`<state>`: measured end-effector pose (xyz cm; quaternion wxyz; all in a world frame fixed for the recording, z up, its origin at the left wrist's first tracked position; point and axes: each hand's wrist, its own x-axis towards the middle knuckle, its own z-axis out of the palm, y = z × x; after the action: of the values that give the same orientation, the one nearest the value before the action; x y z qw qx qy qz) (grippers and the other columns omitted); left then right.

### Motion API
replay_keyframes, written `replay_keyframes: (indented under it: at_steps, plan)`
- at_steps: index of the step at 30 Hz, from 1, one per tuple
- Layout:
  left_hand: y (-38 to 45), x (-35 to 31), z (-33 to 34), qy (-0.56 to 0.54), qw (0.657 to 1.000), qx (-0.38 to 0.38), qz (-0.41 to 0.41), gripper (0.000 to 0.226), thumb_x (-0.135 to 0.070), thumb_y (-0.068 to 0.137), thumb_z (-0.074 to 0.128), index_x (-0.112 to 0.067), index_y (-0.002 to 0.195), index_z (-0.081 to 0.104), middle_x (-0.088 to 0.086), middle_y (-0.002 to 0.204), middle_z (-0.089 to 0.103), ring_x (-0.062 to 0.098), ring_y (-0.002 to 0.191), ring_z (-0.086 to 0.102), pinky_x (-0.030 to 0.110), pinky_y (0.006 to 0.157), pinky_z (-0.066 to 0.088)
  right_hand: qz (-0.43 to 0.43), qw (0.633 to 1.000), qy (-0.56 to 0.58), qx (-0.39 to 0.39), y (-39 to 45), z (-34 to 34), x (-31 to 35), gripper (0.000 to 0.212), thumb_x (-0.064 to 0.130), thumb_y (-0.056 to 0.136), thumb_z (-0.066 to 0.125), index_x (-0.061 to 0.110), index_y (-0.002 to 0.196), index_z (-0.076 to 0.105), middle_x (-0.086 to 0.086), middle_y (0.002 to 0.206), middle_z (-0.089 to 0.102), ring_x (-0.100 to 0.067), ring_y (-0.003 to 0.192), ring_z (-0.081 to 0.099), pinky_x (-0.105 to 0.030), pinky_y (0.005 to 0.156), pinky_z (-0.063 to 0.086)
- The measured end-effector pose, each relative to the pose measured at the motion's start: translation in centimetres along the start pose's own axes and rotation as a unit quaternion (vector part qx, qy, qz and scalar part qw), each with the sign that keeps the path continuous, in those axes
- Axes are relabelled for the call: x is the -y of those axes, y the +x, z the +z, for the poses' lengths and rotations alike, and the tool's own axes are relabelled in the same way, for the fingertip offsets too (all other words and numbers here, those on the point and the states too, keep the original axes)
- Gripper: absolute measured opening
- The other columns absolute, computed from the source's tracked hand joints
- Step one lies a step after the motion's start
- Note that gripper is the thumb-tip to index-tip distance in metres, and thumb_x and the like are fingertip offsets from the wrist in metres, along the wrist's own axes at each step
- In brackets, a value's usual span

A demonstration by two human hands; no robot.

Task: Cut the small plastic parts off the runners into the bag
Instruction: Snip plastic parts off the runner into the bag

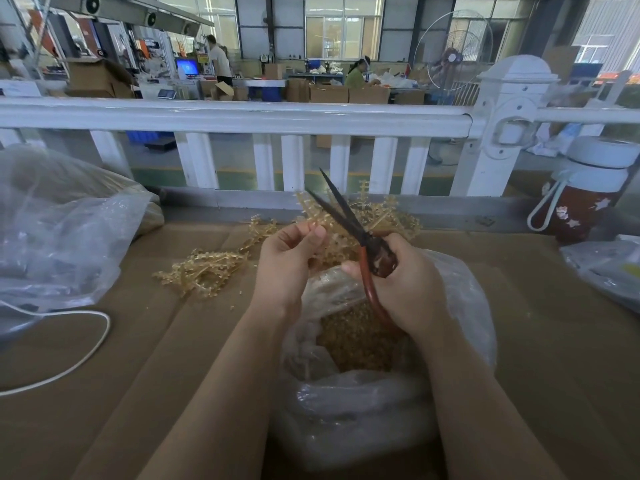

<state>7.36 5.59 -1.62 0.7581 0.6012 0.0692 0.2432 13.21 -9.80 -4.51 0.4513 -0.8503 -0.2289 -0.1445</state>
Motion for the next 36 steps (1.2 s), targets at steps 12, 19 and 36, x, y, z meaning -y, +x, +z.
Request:
replay_keyframes:
  at_steps: [12,19,36]
  plan:
    - [0.1,0.08,-0.13,0.004,0.999,0.029,0.036,0.029,-0.005,0.1,0.052,-0.015,0.079,0.069,0.004,0.074,0.06,0.009,0.068,0.051,0.016,0.064,0.043,-0.048,0.988,-0.141,-0.03,0.02,0.1,-0.2,0.06,0.084,0.068,0.058,0.027,0.088,0.057,0.016,0.082,0.062,-0.006,0.075,0.059,-0.029,0.065,0.052]
    - [0.19,0.07,-0.41,0.005,0.999,0.017,0.026,0.028,-0.004,0.1,0.052,-0.016,0.083,0.072,-0.001,0.074,0.065,0.008,0.071,0.055,0.02,0.069,0.044,-0.056,0.984,-0.164,-0.03,-0.06,0.19,-0.3,0.057,0.084,0.071,0.061,0.03,0.086,0.058,0.018,0.082,0.063,-0.004,0.076,0.059,-0.022,0.063,0.05]
    - [0.34,0.05,-0.62,-0.009,0.999,0.035,0.039,0.022,-0.008,0.098,0.055,-0.016,0.081,0.067,-0.002,0.074,0.062,0.01,0.073,0.053,0.021,0.07,0.042,-0.045,0.988,-0.143,-0.023,-0.22,0.02,0.26,0.065,0.09,0.065,0.053,0.029,0.084,0.064,0.021,0.072,0.06,0.0,0.069,0.056,-0.025,0.063,0.05]
